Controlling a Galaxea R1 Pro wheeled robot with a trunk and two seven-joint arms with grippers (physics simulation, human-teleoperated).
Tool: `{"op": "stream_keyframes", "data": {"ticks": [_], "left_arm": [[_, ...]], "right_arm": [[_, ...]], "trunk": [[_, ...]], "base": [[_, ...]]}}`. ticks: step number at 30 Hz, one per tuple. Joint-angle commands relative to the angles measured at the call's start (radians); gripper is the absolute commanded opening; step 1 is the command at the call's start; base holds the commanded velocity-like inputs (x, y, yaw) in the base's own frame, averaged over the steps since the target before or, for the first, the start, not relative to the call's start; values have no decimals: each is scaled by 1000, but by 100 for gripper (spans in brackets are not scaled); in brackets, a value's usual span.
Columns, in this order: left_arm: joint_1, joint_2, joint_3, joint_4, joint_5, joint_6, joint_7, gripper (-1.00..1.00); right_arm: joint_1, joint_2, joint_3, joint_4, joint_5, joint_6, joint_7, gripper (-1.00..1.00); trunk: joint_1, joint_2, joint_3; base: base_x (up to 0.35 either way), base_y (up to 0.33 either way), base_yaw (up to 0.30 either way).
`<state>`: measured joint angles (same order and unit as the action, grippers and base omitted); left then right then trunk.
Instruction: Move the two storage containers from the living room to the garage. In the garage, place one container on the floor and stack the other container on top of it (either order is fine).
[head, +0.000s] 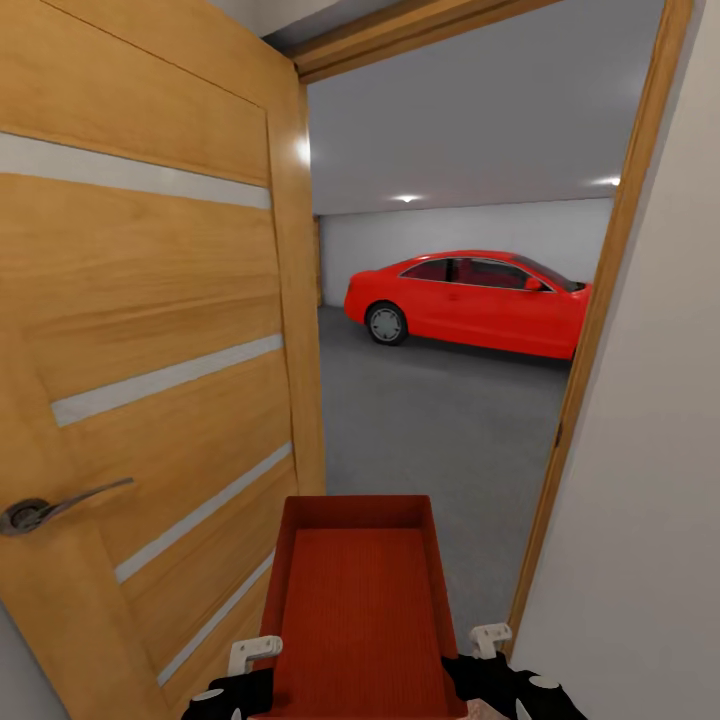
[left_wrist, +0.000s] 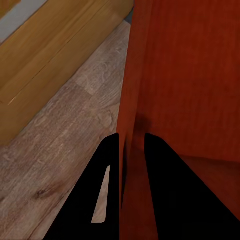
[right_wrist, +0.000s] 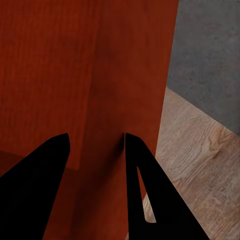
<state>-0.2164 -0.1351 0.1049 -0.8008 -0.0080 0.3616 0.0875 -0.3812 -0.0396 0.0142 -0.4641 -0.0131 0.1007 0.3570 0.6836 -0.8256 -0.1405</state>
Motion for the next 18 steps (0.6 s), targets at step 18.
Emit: {"op": "stream_keyframes", "data": {"ticks": [18], "left_arm": [[0,-1,-1,-3,-17,-33,8,-100]], "right_arm": [[-1,6,-5,1,-8,7,28,-100]], "trunk": [[0,-1,-2]], "base": [[0,0,-198]]}}
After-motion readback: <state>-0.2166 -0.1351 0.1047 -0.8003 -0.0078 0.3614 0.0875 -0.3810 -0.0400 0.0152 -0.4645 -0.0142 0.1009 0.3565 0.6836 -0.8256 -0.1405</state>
